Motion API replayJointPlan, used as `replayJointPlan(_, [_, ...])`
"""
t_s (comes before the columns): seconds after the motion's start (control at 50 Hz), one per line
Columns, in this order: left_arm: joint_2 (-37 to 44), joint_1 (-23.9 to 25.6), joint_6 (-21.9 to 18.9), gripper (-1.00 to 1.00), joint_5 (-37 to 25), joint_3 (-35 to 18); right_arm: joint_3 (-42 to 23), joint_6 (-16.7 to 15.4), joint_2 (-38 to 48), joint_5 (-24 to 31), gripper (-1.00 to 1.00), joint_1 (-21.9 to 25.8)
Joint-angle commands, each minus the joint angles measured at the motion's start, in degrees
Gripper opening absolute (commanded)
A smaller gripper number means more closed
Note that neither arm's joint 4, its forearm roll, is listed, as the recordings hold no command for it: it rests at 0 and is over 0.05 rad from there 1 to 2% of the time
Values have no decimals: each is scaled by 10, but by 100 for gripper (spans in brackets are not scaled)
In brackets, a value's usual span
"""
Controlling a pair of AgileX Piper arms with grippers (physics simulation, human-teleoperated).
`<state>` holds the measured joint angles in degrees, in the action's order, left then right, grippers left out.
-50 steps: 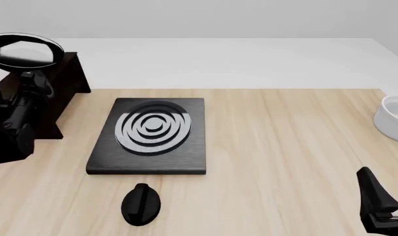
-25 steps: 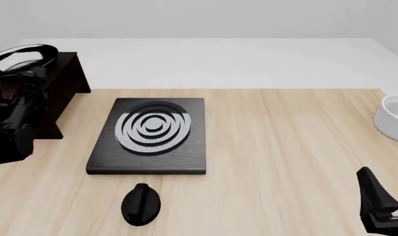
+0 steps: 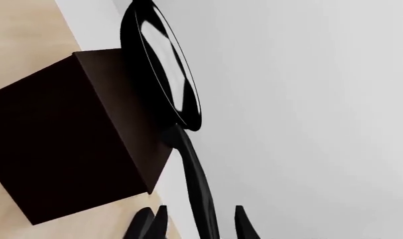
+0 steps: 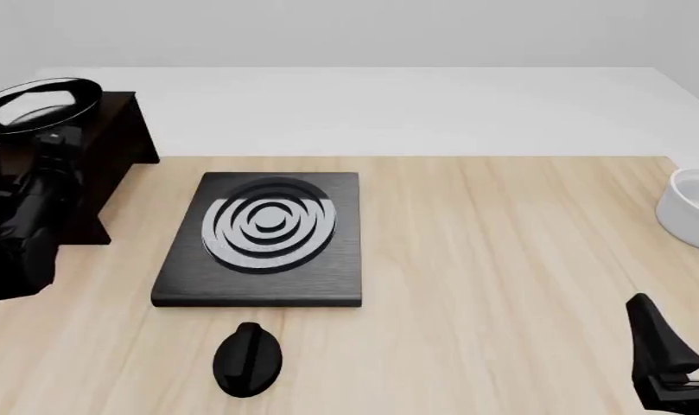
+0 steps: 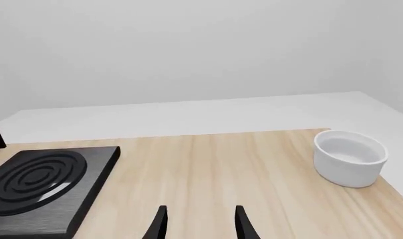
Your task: Put the frying pan on top of the cabinet.
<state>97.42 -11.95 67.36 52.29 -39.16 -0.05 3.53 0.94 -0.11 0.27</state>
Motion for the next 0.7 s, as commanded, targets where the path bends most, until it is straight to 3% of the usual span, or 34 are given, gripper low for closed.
replayJointPlan(0.02, [-48,3,-14,100,13,74,0,-1,-1,0,100,0])
replayJointPlan(0.26, [-204,25,-29,100,12,212,0,-3,-6,1,100,2])
replayJointPlan(0.3, [-253,35,-46,100,-9,230,0,-4,-7,0,100,2])
replayJointPlan(0.42, [-336,42,-47,100,-41,280,0,-8,-8,-3,100,0])
replayJointPlan(0.54, [-470,59,-68,100,-132,314,0,-12,-9,-4,100,1])
replayJointPlan(0.56, [-533,58,-69,100,-172,331,0,-17,-9,-6,100,3])
replayJointPlan(0.58, [-537,58,-69,100,-176,330,0,-17,-9,-6,100,3])
replayJointPlan(0.7, [-744,71,-104,100,-348,349,0,-21,-9,-8,100,1])
